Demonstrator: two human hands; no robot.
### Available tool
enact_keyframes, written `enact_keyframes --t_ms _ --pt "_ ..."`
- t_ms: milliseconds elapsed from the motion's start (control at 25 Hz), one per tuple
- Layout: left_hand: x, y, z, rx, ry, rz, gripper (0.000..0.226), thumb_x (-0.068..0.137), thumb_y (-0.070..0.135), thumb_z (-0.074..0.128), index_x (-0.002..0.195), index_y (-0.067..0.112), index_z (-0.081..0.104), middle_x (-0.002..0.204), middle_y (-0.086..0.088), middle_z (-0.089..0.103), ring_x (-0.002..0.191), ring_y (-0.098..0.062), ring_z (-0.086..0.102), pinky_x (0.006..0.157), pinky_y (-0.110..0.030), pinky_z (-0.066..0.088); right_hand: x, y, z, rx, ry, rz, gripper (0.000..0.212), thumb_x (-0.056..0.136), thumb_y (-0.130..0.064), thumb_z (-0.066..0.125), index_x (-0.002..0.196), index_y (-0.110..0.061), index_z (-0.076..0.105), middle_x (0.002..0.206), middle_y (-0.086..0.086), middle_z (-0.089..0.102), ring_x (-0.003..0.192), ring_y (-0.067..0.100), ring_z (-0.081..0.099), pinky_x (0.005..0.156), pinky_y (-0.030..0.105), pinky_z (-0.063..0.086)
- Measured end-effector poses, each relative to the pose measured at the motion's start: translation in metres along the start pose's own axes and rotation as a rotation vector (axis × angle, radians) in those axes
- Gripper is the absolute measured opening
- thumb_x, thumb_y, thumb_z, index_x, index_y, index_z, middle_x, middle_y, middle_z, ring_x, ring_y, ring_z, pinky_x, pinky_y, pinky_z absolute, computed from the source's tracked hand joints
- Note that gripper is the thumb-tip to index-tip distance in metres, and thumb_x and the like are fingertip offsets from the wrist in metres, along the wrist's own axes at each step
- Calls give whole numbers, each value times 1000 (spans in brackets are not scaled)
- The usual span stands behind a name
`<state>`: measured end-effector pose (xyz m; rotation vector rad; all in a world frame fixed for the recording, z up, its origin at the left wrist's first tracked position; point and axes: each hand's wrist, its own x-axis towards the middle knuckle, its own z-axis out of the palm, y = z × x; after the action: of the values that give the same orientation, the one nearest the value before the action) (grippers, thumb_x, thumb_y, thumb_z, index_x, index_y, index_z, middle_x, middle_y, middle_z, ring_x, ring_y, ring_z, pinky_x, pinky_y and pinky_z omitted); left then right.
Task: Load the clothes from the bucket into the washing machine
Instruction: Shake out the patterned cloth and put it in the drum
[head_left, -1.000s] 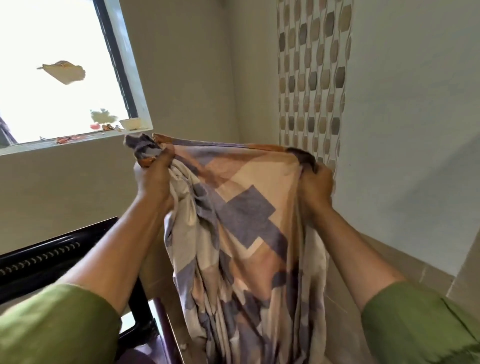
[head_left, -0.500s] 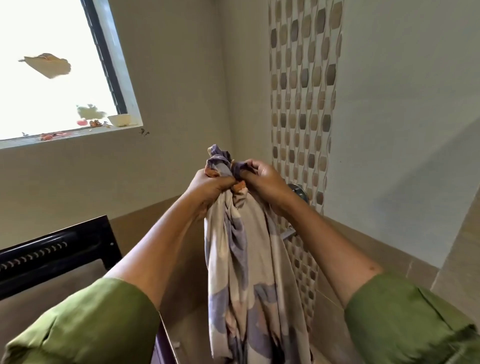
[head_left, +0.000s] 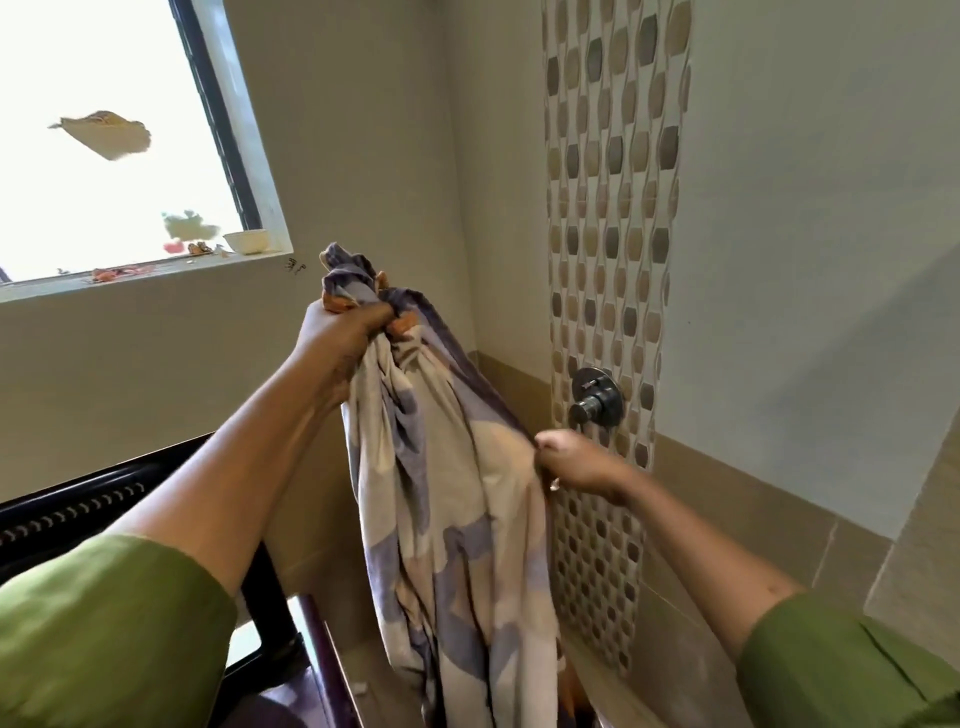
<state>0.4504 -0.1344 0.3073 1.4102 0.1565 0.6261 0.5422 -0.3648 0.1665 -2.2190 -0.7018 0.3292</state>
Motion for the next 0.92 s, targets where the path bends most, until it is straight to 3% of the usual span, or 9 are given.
enact_keyframes --t_ms 80,200,280,360,440,520,640,760,920 --pt "-5 2 -8 3 76 68 18 74 -10 59 77 8 61 53 -1 63 46 -13 62 51 -23 54 8 -10 -30 29 298 27 22 100 -17 41 93 -12 61 86 2 63 74 13 57 65 28 44" --pt "-7 -2 -10 -78 113 101 22 80 -12 55 70 9 56 51 -2 61 45 -15 58 51 -25 52 23 -47 -71 248 815 -57 19 98 -13 45 98 -10 64 92 2 65 83 19 60 66 25 46" --pt "-8 -10 3 -120 26 58 23 81 -12 53 71 8 55 60 -10 60 53 -21 57 64 -36 51 32 -93 -70 430 878 -256 17 93 -4 50 96 -8 67 91 1 65 84 16 60 67 14 46" --pt "-14 -17 23 -56 -149 34 15 78 -12 56 80 3 59 67 -14 63 58 -24 61 71 -40 53 34 -137 -48 440 695 -445 16 90 -2 56 93 -5 70 90 6 70 85 17 64 77 19 49" --pt "-20 -22 37 -55 -286 22 15 76 -11 57 81 2 62 64 -10 66 56 -19 65 64 -33 57 33 -158 -33 334 573 -500 11 89 -8 61 92 -7 72 88 10 73 81 17 66 78 27 51" --pt "-17 -22 41 -5 -264 -1 15 77 -11 59 84 1 64 66 -9 67 58 -19 66 64 -33 57 32 -150 -38 305 525 -466 10 89 -15 65 93 -7 69 87 11 71 80 18 64 77 34 52" --pt "-16 -22 42 184 -223 -45 10 78 -5 65 83 4 67 74 -11 68 66 -22 66 75 -38 57 23 -119 -43 430 371 -360 24 89 -29 66 98 -7 62 95 15 68 85 22 62 86 44 52" --pt "-16 -17 49 163 -174 -17 12 79 -5 63 77 6 68 67 -6 69 60 -18 67 68 -32 58 15 -79 -35 542 35 -345 39 88 -39 65 115 -12 59 114 13 66 103 26 64 93 43 51" --pt "-2 -6 33 -25 -117 -52 16 78 -8 58 77 7 63 70 -8 63 49 -14 59 57 -28 53 2 -15 -31 229 -382 -101 32 83 -37 71 110 -24 61 111 0 68 101 20 68 78 29 56"
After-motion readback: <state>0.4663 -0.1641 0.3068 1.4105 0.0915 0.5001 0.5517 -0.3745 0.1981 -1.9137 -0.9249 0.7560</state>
